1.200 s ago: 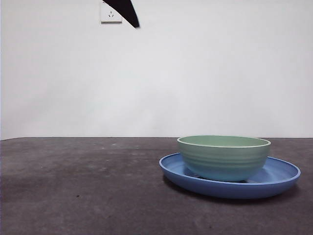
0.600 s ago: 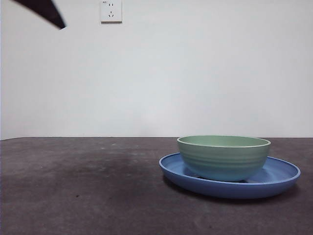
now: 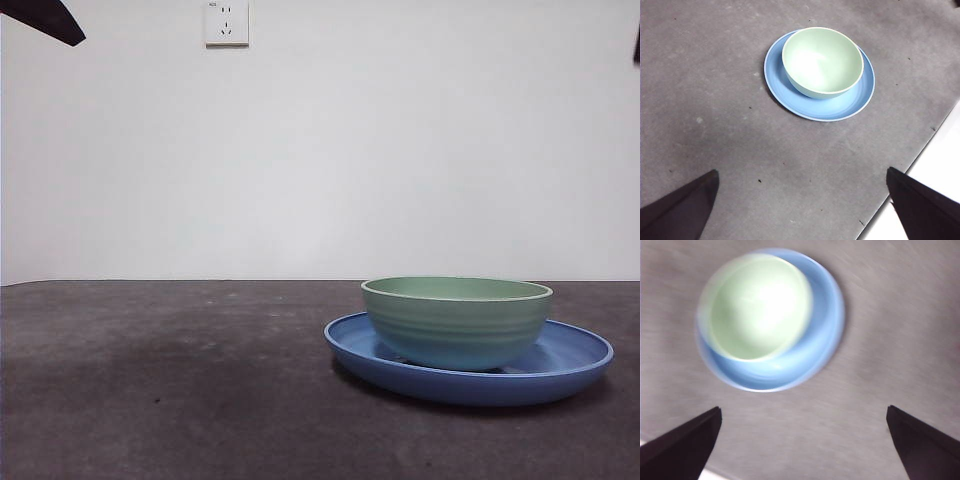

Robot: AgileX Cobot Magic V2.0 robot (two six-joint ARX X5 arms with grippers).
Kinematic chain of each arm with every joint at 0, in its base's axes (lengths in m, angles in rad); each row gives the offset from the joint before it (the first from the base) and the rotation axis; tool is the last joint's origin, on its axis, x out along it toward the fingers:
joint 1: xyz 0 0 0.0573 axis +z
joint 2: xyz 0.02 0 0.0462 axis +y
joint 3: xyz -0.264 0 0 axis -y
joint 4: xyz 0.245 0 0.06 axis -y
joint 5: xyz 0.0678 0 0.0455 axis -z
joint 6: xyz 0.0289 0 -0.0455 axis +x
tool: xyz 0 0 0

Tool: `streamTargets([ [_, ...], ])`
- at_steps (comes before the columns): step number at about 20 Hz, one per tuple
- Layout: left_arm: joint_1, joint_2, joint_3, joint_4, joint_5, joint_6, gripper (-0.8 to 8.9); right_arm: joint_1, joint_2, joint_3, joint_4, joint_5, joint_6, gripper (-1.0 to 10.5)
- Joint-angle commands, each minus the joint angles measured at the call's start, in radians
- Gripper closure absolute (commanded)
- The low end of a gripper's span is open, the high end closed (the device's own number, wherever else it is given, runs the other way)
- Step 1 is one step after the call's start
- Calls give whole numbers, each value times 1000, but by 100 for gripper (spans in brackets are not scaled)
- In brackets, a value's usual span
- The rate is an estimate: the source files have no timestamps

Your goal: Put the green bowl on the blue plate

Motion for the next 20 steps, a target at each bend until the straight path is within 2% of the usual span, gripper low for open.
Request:
streamTargets([
  [1, -5, -3, 9, 3, 2, -5, 251, -3, 66, 18, 10, 30, -21, 417],
  [3, -5, -16, 9, 2, 2, -5, 251, -16, 134, 18, 21, 37, -32, 458],
  [11, -5, -70, 9, 0, 2, -5, 251, -90, 443, 18, 173, 24, -66, 460],
  [16, -5, -73, 9, 0, 2, -5, 251, -88, 627, 18, 283, -77, -92, 528],
  [20, -5, -73, 9, 0, 2, -5, 251, -88, 723, 18, 323, -105, -108, 545],
])
